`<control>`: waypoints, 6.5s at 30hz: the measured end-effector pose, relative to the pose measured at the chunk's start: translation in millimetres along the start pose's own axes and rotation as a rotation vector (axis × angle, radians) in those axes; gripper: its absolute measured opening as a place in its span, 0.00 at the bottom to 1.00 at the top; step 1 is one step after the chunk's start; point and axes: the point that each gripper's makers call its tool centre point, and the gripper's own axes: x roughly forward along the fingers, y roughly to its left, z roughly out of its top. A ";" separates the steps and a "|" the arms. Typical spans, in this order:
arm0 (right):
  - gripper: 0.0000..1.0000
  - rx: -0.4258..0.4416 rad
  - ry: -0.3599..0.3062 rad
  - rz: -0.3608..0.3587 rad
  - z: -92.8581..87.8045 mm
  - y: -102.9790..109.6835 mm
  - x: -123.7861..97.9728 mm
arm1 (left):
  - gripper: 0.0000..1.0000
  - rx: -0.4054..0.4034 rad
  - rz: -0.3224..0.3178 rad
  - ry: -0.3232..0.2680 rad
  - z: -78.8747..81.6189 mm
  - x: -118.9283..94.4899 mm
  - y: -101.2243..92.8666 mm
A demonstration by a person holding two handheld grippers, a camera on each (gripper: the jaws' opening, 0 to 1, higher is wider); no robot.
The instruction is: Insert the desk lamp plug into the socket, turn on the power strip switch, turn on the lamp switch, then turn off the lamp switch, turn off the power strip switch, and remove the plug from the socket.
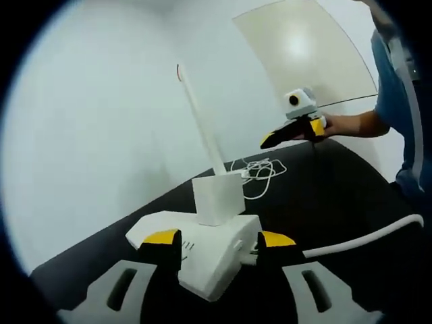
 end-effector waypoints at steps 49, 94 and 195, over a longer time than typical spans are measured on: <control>0.23 -0.166 0.583 0.165 -1.9 -16.1 75.2 | 0.38 -0.035 -0.064 -0.088 -0.1 2.2 -9.6; 0.07 -0.305 0.847 0.182 -28.5 -14.8 109.0 | 0.39 -0.049 -0.062 -0.088 -0.7 0.6 -7.3; 0.04 -0.237 0.926 0.097 -13.7 -12.3 108.7 | 0.34 -0.038 -0.046 -0.064 -3.3 0.3 -8.6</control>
